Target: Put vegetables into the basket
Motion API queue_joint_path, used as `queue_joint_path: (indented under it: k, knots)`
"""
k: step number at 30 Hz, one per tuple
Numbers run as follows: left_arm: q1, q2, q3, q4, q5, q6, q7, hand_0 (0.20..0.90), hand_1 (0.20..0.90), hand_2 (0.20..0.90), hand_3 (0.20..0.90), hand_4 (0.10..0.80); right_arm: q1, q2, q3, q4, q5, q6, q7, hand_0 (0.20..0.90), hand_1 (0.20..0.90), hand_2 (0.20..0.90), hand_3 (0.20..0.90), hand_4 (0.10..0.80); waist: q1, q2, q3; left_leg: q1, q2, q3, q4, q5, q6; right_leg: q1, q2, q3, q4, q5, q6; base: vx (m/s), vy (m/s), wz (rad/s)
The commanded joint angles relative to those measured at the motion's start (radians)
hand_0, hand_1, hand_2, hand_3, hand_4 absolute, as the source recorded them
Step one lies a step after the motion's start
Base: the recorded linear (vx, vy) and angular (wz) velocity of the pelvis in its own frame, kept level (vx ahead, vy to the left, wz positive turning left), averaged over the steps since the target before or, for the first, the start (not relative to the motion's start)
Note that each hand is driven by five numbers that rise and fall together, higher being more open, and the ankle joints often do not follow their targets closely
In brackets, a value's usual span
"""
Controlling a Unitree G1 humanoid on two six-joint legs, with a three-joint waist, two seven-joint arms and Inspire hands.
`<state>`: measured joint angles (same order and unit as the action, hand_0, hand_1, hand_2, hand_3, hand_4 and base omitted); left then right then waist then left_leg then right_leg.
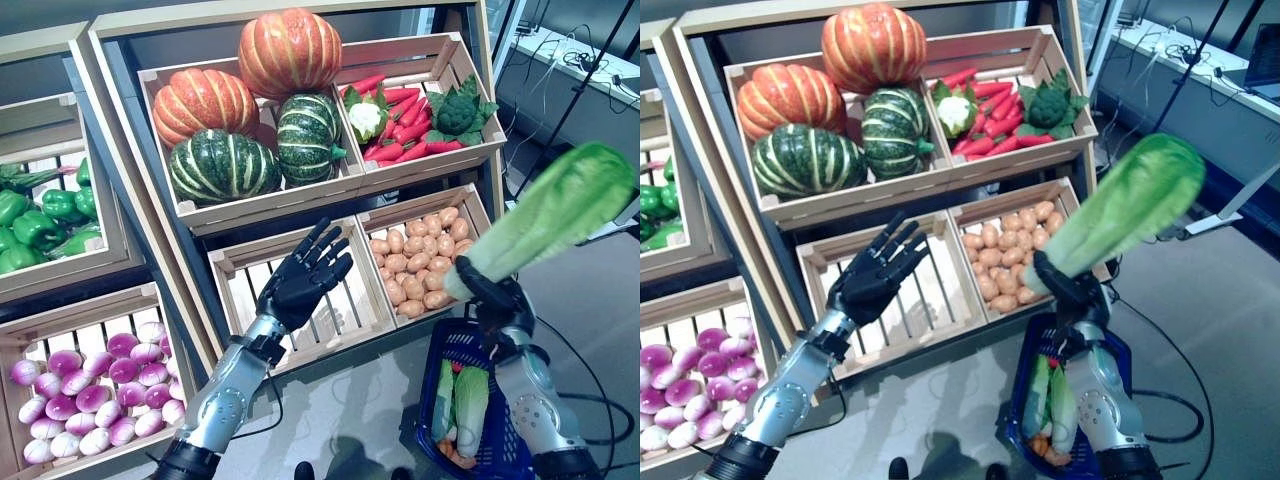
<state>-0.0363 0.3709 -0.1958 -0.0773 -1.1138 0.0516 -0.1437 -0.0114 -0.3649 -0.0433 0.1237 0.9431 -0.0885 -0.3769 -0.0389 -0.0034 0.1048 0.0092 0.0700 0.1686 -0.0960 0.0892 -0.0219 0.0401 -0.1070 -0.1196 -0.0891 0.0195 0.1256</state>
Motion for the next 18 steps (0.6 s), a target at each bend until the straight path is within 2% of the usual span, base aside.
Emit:
queue_joint_path:
  k: [1, 8, 10, 14, 18]
  knots:
    - [-0.072, 0.045, 0.044, -0.071, -0.036, -0.053, -0.056, 0.9, 0.9, 0.9, 0.9, 0.8, -0.085, -0.027, -0.129, -0.004, 0.045, -0.185, -0.045, 0.3, 0.3, 0.3, 0.3, 0.4, -0.013, -0.028, -0.001, 0.02, 0.053, 0.012, 0.009, -0.093, -0.041, -0.027, -0.038, 0.006, 0.026, 0.02, 0.02, -0.106, -0.023, -0.04]
    - [-0.157, 0.061, -0.003, -0.086, -0.037, -0.114, -0.075, 0.9, 0.9, 0.9, 0.9, 0.8, -0.172, -0.083, -0.101, 0.244, 0.084, -0.205, -0.016, 0.3, 0.3, 0.3, 0.3, 0.4, 0.007, -0.015, 0.147, -0.1, 0.05, -0.004, 0.062, -0.066, -0.033, -0.158, -0.026, 0.017, 0.126, 0.006, -0.009, -0.251, -0.044, -0.03]
    - [-0.205, 0.062, -0.03, -0.082, -0.029, -0.138, -0.077, 0.9, 0.9, 0.9, 0.9, 0.8, -0.219, -0.095, -0.072, 0.331, 0.13, -0.237, 0.003, 0.3, 0.3, 0.3, 0.3, 0.4, 0.019, -0.008, 0.216, -0.184, 0.053, -0.03, 0.146, -0.073, -0.034, -0.222, -0.02, 0.013, 0.205, -0.011, -0.024, -0.296, -0.097, 0.03]
    - [-0.279, 0.049, -0.059, -0.062, -0.013, -0.189, -0.092, 0.9, 0.9, 0.9, 0.9, 0.8, -0.322, -0.098, -0.029, 0.483, 0.177, -0.249, 0.009, 0.3, 0.3, 0.3, 0.3, 0.4, 0.037, 0.003, 0.299, -0.325, 0.041, -0.085, 0.282, -0.092, -0.029, -0.337, -0.016, 0.016, 0.326, -0.028, -0.039, -0.201, -0.06, 0.06]
    - [-0.351, 0.037, -0.089, -0.059, -0.001, -0.217, -0.086, 0.9, 0.9, 0.9, 0.9, 0.8, -0.419, -0.109, -0.008, 0.584, 0.211, -0.243, 0.018, 0.3, 0.3, 0.3, 0.3, 0.4, 0.047, 0.015, 0.35, -0.423, 0.024, -0.096, 0.37, -0.112, -0.023, -0.422, -0.02, 0.008, 0.414, -0.048, -0.043, -0.164, -0.037, 0.06]
